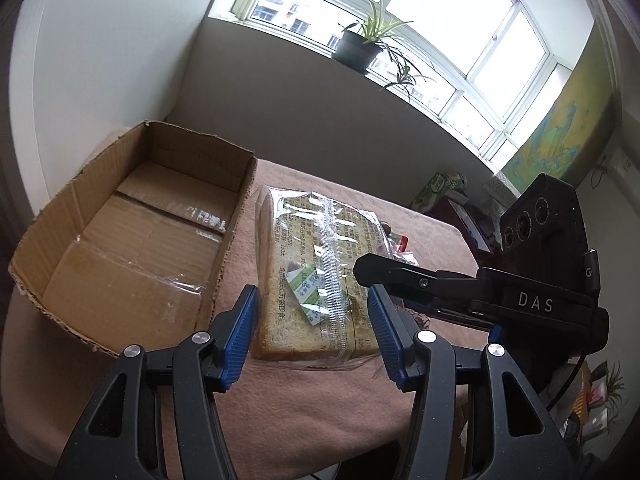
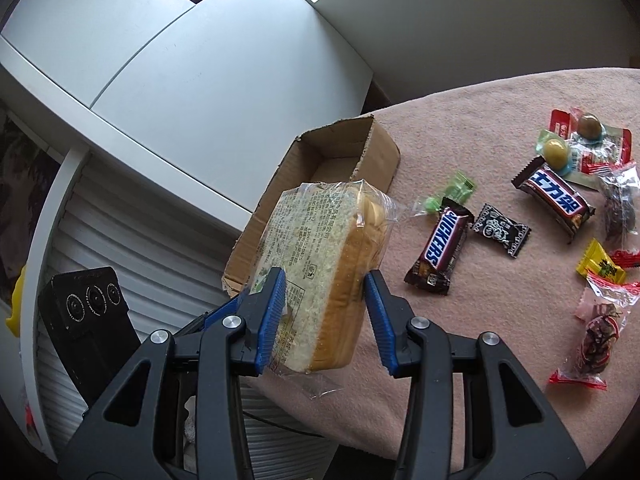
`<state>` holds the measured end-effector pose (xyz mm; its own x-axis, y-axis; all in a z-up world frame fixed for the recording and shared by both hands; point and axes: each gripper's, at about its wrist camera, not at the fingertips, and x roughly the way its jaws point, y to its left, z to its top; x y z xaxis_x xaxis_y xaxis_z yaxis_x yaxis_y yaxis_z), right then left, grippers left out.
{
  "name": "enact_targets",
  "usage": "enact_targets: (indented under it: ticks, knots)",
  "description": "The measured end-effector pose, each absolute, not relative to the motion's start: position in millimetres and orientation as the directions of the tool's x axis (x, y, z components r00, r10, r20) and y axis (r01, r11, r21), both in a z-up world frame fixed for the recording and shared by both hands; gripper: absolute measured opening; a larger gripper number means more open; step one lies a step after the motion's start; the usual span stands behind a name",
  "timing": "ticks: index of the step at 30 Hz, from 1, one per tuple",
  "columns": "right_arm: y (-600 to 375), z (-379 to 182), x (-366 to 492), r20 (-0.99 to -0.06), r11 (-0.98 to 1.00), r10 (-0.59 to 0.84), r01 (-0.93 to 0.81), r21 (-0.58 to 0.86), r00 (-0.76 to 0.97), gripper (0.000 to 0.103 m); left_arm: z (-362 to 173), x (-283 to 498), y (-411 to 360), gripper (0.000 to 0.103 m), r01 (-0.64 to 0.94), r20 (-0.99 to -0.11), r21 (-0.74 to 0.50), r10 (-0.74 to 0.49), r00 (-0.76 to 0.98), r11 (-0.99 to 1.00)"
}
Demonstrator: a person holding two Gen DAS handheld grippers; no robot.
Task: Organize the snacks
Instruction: 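Lift the bread loaf with both grippers, lower it into the cardboard box, open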
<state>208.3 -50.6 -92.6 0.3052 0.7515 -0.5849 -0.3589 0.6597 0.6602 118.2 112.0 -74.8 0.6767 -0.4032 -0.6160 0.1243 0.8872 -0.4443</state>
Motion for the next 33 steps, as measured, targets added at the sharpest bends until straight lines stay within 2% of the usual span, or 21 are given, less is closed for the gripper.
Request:
enact_targets:
  ticks: [20,24,29,33]
  knots:
    - [60.4,-95.9,237.9,-0.632,0.647,0.745,-0.457,0.610,0.212,0.044,-81.6,122.9,206.8,0.054,-0.042,-0.633,-0.429,-0.267,0.727,0.902]
    - [62.8,-97.4,239.9,-0.660,0.686,0.710,-0.456,0.568,0.245,0.044,-87.7,125.9,213.0,0.053,-0.114,-0.665,-0.372,-0.179,0.725,0.921]
    - [47.7,-95.5,237.1,-0.658,0.694,0.705,-0.450,0.562,0.265,0.052,-89.3,122.1,218.7,0.053,-0.124,-0.663,-0.388,-0.182,0.726,0.913]
    - [32.2,-90.5,228.5,-0.654,0.697,0.702,-0.454,0.554,0.280,0.054,-84.8,121.0,215.6,0.053,-0.118,-0.653,-0.396,-0.189,0.733,0.911]
